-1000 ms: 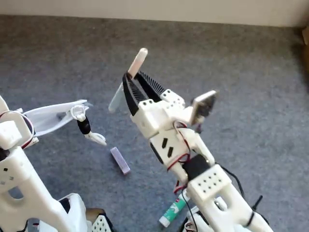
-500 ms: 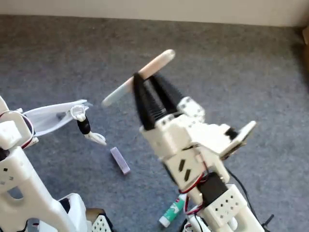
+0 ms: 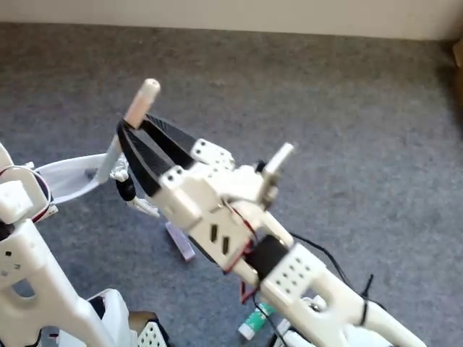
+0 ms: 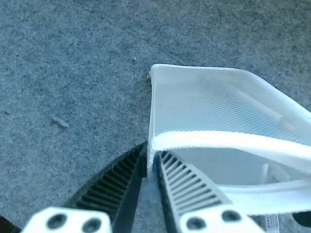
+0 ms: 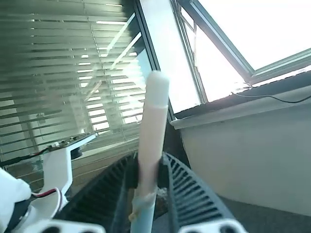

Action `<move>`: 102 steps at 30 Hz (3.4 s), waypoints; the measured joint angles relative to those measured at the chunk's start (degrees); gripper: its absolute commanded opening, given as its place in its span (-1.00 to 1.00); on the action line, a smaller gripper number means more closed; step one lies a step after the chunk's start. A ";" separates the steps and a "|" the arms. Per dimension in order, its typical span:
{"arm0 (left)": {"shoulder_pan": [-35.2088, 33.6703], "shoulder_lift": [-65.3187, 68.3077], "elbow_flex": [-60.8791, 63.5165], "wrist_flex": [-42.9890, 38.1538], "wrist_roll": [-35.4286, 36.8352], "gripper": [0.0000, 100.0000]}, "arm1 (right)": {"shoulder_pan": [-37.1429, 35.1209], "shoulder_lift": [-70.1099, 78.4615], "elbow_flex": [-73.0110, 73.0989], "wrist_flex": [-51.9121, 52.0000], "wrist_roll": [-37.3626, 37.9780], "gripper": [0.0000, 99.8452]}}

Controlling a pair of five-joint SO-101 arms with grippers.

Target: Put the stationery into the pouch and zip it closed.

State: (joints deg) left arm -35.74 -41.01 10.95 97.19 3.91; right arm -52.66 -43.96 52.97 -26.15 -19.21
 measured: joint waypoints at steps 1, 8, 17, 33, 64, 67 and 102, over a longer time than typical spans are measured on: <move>0.00 0.00 0.00 0.00 0.00 -0.98 | 0.00 2.11 -1.41 -0.18 0.00 -0.99; 0.00 0.00 0.00 0.00 0.00 -0.98 | -0.79 9.93 -6.24 -0.18 0.00 -0.99; 0.09 0.00 0.18 0.00 0.00 -0.98 | -4.75 11.43 -6.51 -0.18 1.67 -0.99; 0.62 0.00 0.18 0.00 -0.09 -0.98 | -12.66 11.43 -5.98 -0.18 22.07 -0.99; 0.62 0.00 0.18 0.00 -0.09 -0.98 | -12.04 11.52 -3.34 -0.18 22.33 -0.68; 0.62 0.00 0.18 0.00 -0.09 -0.98 | -12.04 11.52 -3.34 -0.18 22.33 -0.68; -0.44 0.00 0.35 -0.97 -0.09 -0.98 | 7.47 -18.20 14.42 19.69 22.33 -0.68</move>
State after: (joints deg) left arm -36.18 -41.01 11.30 96.22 3.82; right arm -45.19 -62.15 67.38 -6.46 3.12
